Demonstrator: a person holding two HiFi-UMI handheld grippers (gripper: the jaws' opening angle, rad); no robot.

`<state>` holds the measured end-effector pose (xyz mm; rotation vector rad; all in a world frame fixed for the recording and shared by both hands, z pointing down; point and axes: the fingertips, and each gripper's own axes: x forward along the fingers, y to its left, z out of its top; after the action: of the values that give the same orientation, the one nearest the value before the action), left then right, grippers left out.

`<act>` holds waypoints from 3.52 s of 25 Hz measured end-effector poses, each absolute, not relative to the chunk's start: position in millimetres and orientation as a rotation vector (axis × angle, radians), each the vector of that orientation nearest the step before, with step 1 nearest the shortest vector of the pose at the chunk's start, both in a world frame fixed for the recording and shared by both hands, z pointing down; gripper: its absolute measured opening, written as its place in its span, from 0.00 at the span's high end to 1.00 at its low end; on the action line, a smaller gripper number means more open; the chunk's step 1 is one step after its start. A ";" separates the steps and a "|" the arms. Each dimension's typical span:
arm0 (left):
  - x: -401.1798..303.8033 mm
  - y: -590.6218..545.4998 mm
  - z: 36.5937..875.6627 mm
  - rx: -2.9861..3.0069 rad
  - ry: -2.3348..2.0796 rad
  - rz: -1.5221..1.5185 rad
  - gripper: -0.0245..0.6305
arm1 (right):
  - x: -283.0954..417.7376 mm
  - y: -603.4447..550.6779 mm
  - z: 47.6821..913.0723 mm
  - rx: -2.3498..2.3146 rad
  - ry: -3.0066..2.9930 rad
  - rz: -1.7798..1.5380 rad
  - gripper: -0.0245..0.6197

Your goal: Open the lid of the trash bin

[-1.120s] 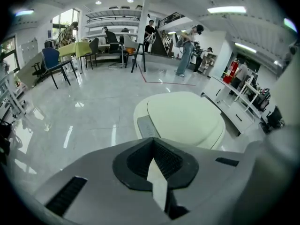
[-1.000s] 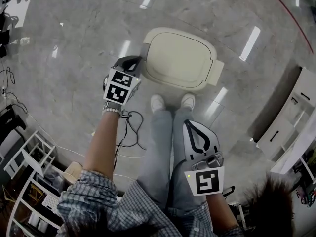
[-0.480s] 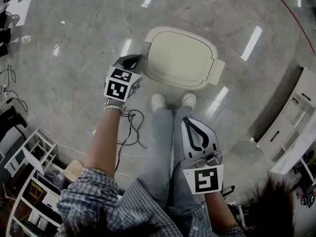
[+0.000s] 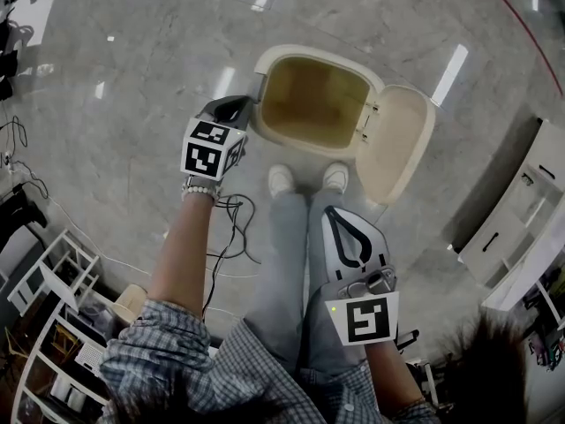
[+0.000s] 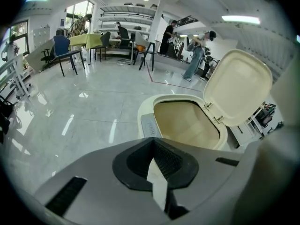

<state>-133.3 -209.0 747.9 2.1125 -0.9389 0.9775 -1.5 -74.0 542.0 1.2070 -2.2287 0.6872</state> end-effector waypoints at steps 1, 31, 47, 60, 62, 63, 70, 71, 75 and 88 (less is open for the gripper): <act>-133.1 -209.6 747.9 2.112 -0.942 0.977 0.96 | -0.3 -74.4 542.6 1.208 -2.227 0.689 0.93; -92.2 -177.0 687.3 2.301 -0.886 0.993 0.96 | 26.7 -78.0 504.9 1.277 -2.261 0.639 0.93; -95.0 -139.7 585.9 2.315 -0.917 0.927 0.96 | 46.5 -82.7 432.6 1.343 -2.295 0.543 0.93; -72.6 -140.5 456.0 2.452 -0.954 0.707 0.96 | 77.0 -96.5 352.6 1.486 -2.309 0.502 0.93; -71.3 -139.0 436.8 2.486 -0.944 0.700 0.96 | 81.2 -100.3 340.1 1.517 -2.313 0.480 0.93; -71.9 -138.4 427.6 2.500 -0.943 0.699 0.96 | 83.0 -102.5 333.6 1.531 -2.316 0.467 0.93; -74.2 -121.4 357.8 2.600 -0.968 0.656 0.96 | 94.8 -111.8 269.9 1.612 -2.346 0.332 0.93; -75.1 -119.7 347.7 2.611 -0.980 0.640 0.96 | 95.5 -112.6 261.2 1.618 -2.354 0.313 0.93; -78.4 -118.0 311.7 2.650 -1.050 0.584 0.96 | 99.8 -113.8 233.4 1.637 -2.377 0.245 0.93; -111.8 -138.3 196.4 2.721 -1.333 0.297 0.96 | 91.1 -135.4 158.0 1.655 -2.463 0.007 0.93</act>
<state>-111.8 -138.3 196.4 2.7205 -1.3326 0.2968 91.1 -135.4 158.0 1.6547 -2.4632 0.0066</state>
